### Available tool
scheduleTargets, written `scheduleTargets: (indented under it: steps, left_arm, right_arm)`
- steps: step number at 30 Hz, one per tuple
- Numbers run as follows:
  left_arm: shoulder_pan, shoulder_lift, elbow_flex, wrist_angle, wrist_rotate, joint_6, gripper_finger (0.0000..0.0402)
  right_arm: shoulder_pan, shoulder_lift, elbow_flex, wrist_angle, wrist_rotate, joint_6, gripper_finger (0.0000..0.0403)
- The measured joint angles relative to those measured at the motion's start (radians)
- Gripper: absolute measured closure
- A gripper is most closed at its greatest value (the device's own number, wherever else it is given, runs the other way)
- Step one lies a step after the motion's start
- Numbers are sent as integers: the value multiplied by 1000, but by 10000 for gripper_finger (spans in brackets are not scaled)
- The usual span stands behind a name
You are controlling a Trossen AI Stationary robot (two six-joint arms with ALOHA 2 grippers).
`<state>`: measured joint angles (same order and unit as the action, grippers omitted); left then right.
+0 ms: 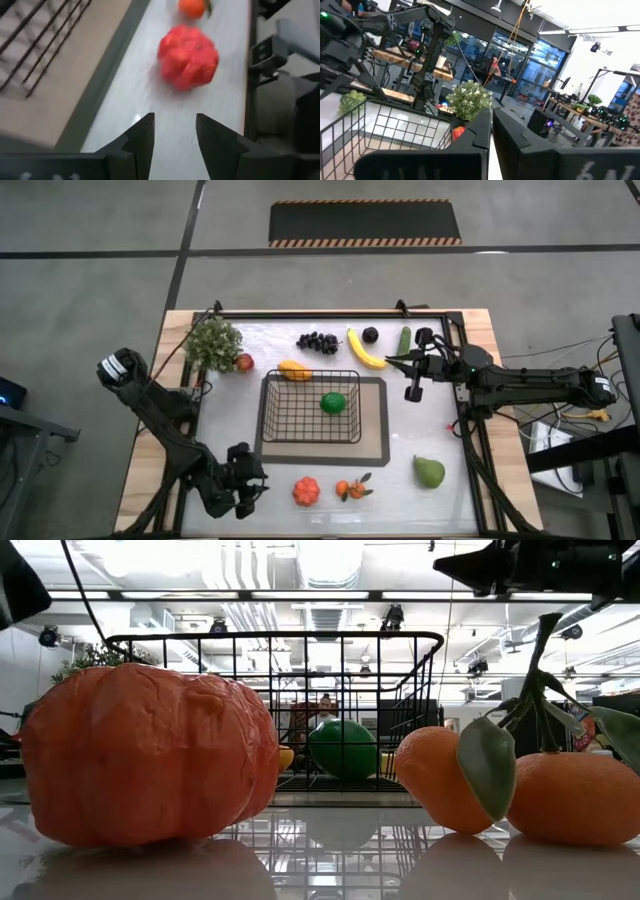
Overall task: Build produce basket
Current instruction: Put the green grapes into the black wire basket
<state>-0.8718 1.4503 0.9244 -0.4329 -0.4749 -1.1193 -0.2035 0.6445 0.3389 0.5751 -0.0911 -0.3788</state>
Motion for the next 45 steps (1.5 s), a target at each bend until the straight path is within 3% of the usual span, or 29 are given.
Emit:
scheduleTargets:
  steps: [9, 13, 18, 26, 33, 39, 45]
  left_arm:
    - [27, -39, 108, -471, 308, -195, 291]
    - [27, -48, 103, -603, 377, -270, 287]
    - [28, -47, 96, -606, 472, -236, 249]
    - [-4, -45, 76, -613, 477, -154, 166]
    - [-10, -45, 10, -593, 477, -148, 162]
    - [-11, -45, -48, -474, 475, -131, 164]
    - [-11, -45, -80, -431, 475, -121, 210]
  right_arm:
    - [0, 0, 0, -40, -23, 5, 394]
    - [0, 0, 0, -49, -28, 11, 394]
    - [0, 0, 0, -50, -74, 14, 394]
    - [0, 0, 0, -56, -75, 12, 394]
    - [0, 0, 0, -93, -75, 13, 394]
    - [0, 0, -1, -106, -75, 12, 394]
    - [0, 0, -1, -107, -75, 12, 394]
